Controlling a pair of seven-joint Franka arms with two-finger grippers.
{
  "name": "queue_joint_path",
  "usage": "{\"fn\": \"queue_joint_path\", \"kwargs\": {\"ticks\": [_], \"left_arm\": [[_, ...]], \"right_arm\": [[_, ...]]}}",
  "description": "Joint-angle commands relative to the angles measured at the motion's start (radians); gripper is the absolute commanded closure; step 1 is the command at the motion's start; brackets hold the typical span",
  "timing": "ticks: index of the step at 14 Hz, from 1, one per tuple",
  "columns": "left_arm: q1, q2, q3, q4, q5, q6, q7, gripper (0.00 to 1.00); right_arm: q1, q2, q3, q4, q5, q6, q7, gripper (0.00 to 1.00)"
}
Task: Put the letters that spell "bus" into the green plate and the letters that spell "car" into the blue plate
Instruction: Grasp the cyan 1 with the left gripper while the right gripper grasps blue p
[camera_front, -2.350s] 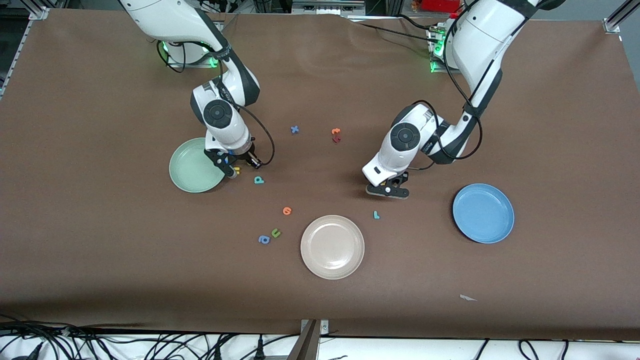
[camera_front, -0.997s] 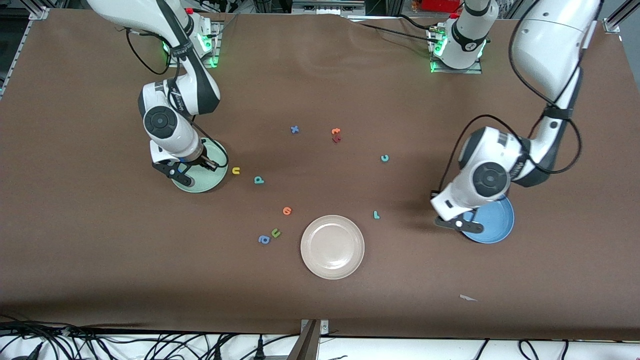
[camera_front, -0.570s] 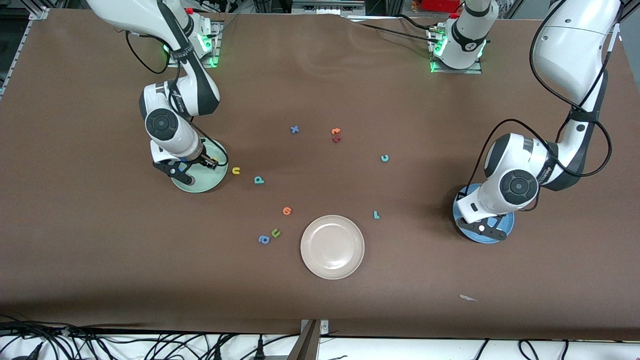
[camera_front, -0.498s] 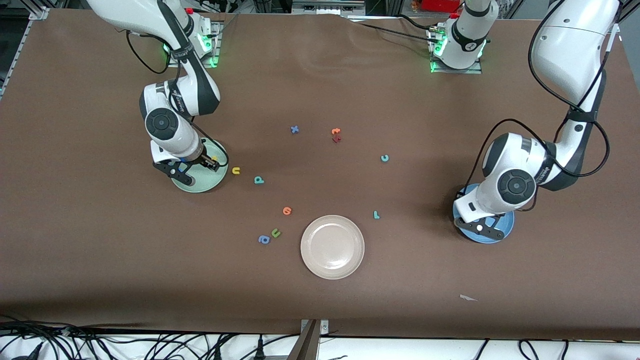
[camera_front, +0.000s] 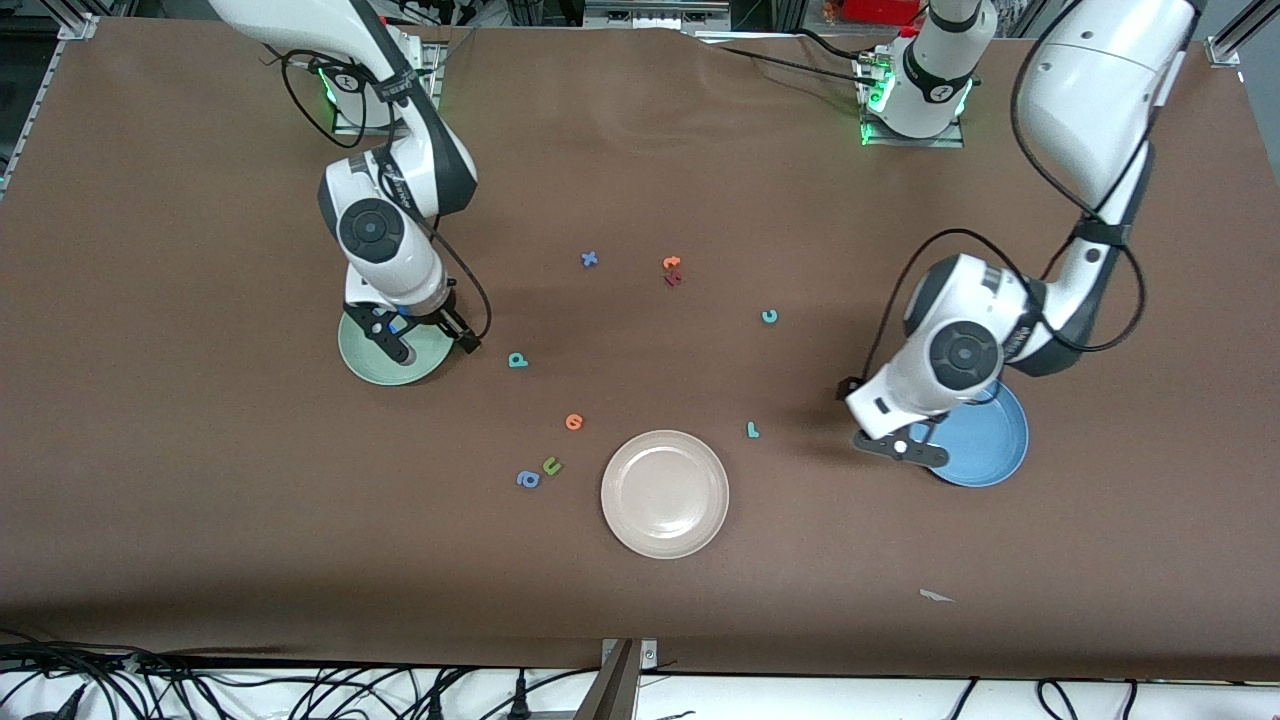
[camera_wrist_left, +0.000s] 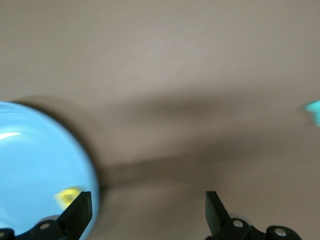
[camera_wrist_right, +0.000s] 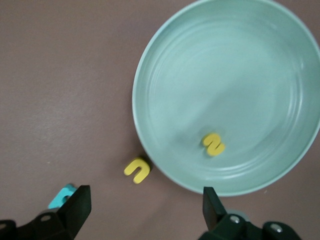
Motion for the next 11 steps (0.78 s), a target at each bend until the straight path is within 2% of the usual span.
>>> {"fn": "queue_joint_path", "kwargs": {"ticks": [1, 5, 11], "left_arm": [[-0.079, 0.071, 0.006, 0.082, -0.033, 0.048, -0.148, 0.0], [-0.166, 0.171, 0.015, 0.22, -0.027, 0.047, -0.294, 0.0], [-0.185, 0.245, 0.018, 0.297, -0.03, 0.044, -0.411, 0.01]], "right_arm": [[0.013, 0.075, 0.0, 0.079, 0.002, 0.052, 0.206, 0.01], [0.062, 0.175, 0.001, 0.157, 0.002, 0.105, 0.457, 0.01], [0.093, 0.23, 0.001, 0.177, 0.014, 0.143, 0.5, 0.07]]}}
